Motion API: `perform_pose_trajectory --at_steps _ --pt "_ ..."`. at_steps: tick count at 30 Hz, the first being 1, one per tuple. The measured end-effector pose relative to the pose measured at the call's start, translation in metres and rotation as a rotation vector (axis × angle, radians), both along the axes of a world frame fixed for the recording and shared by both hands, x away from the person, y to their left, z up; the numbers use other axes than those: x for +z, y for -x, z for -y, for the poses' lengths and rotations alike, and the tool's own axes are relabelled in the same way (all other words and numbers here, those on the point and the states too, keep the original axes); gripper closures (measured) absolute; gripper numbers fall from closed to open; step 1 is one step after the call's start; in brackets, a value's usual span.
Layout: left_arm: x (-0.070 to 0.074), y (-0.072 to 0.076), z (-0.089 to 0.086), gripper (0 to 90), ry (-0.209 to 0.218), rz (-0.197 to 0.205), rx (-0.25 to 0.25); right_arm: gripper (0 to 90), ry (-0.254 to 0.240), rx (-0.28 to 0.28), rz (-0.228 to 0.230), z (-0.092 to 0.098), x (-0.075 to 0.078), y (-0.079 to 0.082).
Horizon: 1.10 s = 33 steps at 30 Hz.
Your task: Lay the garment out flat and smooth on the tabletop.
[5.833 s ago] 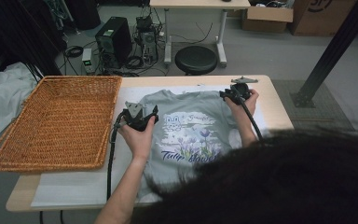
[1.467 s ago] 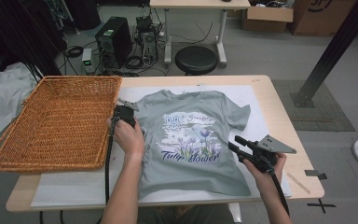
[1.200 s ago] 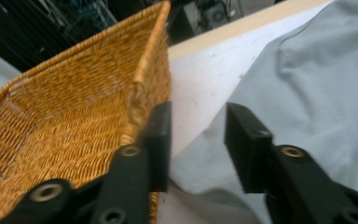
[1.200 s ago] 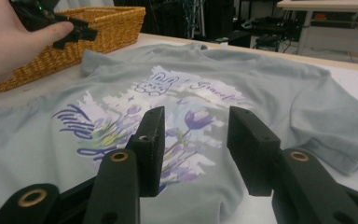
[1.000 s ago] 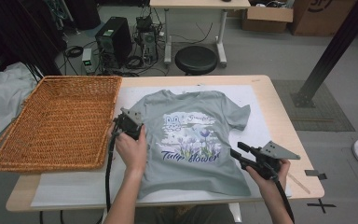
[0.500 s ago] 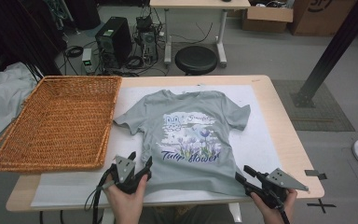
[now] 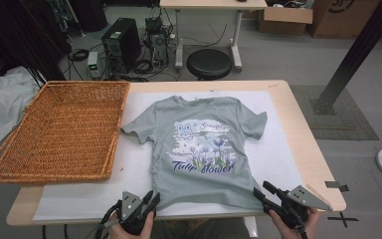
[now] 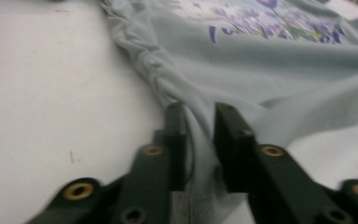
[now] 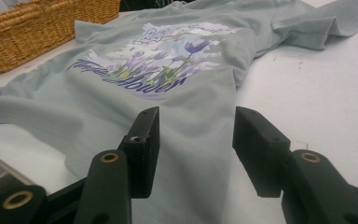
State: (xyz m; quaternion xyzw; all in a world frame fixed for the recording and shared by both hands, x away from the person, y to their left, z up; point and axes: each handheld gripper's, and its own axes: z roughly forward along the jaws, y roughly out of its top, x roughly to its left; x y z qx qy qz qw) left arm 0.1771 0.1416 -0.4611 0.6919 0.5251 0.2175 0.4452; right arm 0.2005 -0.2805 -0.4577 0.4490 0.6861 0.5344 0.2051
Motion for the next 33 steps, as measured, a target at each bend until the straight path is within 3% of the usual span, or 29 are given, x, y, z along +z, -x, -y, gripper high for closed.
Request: perform_pose_trajectory --at_steps 2,4,5,10,13,14,17,20,23,24,25,27,28,29,31,32,33 --pt "0.004 0.001 -0.004 86.0 0.022 -0.036 -0.037 52.0 0.014 -0.008 -0.011 0.001 0.000 0.004" --pt "0.005 0.001 -0.006 87.0 0.033 -0.050 -0.041 52.2 0.005 -0.008 -0.027 0.001 -0.002 0.005" --pt "0.007 0.002 -0.011 87.1 0.076 -0.074 -0.061 52.4 0.007 -0.006 -0.037 0.001 -0.003 0.005" --pt "0.012 0.004 -0.023 87.1 0.070 -0.069 -0.044 54.0 0.019 -0.006 -0.075 0.000 -0.007 0.007" --pt "0.013 0.001 -0.029 86.1 0.085 -0.076 -0.039 63.7 0.047 -0.003 -0.102 -0.001 -0.010 0.007" --pt "0.013 0.001 -0.027 84.5 0.064 -0.079 -0.039 72.3 0.066 0.019 -0.117 -0.003 -0.011 0.007" --pt "0.011 0.001 -0.026 75.0 0.041 -0.088 -0.032 86.0 0.085 0.023 -0.118 -0.002 -0.010 0.009" --pt "0.011 0.002 -0.027 71.0 0.028 -0.086 -0.010 89.0 0.090 0.020 -0.118 -0.001 -0.008 0.011" --pt "0.019 0.001 -0.026 56.6 0.011 -0.029 0.010 88.4 0.084 0.034 -0.100 0.001 -0.001 0.019" --pt "0.019 0.001 -0.026 53.5 0.011 -0.029 0.010 88.4 0.084 0.034 -0.100 0.001 -0.001 0.019" --pt "0.022 -0.002 -0.025 48.4 0.000 -0.012 0.016 76.9 0.077 0.038 -0.069 0.002 0.006 0.023" --pt "0.028 -0.009 -0.023 44.5 -0.006 0.013 0.018 74.2 0.069 0.035 -0.053 0.003 0.010 0.025" --pt "0.035 -0.020 -0.020 41.9 -0.007 0.055 0.024 64.2 0.066 0.007 -0.023 0.007 0.019 0.024" --pt "0.035 -0.020 -0.020 39.5 -0.007 0.055 0.024 64.2 0.066 0.007 -0.023 0.007 0.019 0.024" --pt "0.042 -0.033 -0.016 36.9 -0.029 0.101 0.037 64.0 0.057 -0.024 0.024 0.013 0.033 0.009" --pt "0.047 -0.041 -0.014 36.9 -0.033 0.137 0.035 64.0 0.057 -0.024 0.024 0.013 0.033 0.009" --pt "0.051 -0.049 -0.011 34.4 -0.038 0.170 0.035 61.0 0.049 -0.048 0.056 0.016 0.043 -0.006"
